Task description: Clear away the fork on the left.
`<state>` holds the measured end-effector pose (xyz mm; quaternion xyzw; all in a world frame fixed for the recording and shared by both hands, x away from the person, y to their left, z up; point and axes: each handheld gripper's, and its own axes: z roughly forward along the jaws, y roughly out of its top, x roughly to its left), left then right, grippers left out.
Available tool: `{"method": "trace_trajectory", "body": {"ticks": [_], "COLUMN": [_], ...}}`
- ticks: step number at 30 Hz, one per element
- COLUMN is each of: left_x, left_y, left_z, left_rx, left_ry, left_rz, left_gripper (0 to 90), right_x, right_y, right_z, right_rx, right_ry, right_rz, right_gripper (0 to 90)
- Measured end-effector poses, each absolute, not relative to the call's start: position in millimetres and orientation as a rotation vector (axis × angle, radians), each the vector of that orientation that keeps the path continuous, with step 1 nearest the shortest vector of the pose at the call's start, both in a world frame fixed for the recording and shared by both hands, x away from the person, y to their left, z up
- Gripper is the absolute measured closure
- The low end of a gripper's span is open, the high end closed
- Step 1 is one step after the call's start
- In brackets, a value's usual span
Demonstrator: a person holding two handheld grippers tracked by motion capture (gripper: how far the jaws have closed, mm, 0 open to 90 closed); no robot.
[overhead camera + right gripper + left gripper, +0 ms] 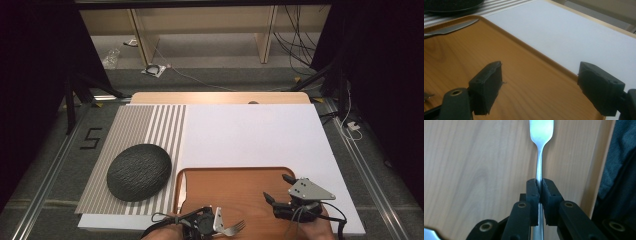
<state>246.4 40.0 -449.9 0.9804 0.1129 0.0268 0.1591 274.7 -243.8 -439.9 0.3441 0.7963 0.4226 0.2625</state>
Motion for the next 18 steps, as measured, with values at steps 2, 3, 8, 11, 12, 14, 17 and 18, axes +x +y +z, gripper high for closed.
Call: {"method": "trace_trajectory", "body": {"ticks": [2,3,8,11,12,14,17,18], "left_x": [246.7,246.8,245.2,246.5,246.6,248.1,248.4,248.5], "left_y": [39.3,39.1,37.4,36.8,37.2,38.7,40.1,40.5], "left_z": [-451.0,-451.3,-453.1,-454.3,-454.1,-450.5,-446.1,-445.3], "left_rx": [2.803,2.801,2.794,2.784,2.775,2.746,2.709,2.705], "left_ry": [0.324,0.327,0.321,0.329,0.337,0.341,0.355,0.353], "left_rz": [0.067,0.069,0.045,0.056,0.05,0.04,0.032,0.038], "left_gripper": [83.7,83.7,83.2,81.5,81.5,74.7,69.1,68.9], "right_x": [274.6,274.5,274.5,274.5,274.4,274.4,274.5,274.5], "right_y": [-243.9,-244.1,-244.2,-244.1,-244.1,-244.1,-244.1,-244.1], "right_z": [-439.7,-439.5,-439.4,-439.5,-439.5,-439.4,-439.5,-439.5], "right_rx": [0.932,0.933,0.934,0.932,0.931,0.931,0.93,0.93], "right_ry": [2.153,2.152,2.155,2.153,2.153,2.152,2.154,2.153], "right_rz": [1.145,1.145,1.143,1.143,1.142,1.143,1.142,1.141], "right_gripper": [21.0,21.1,21.0,21.1,21.1,21.1,21.1,21.1]}}
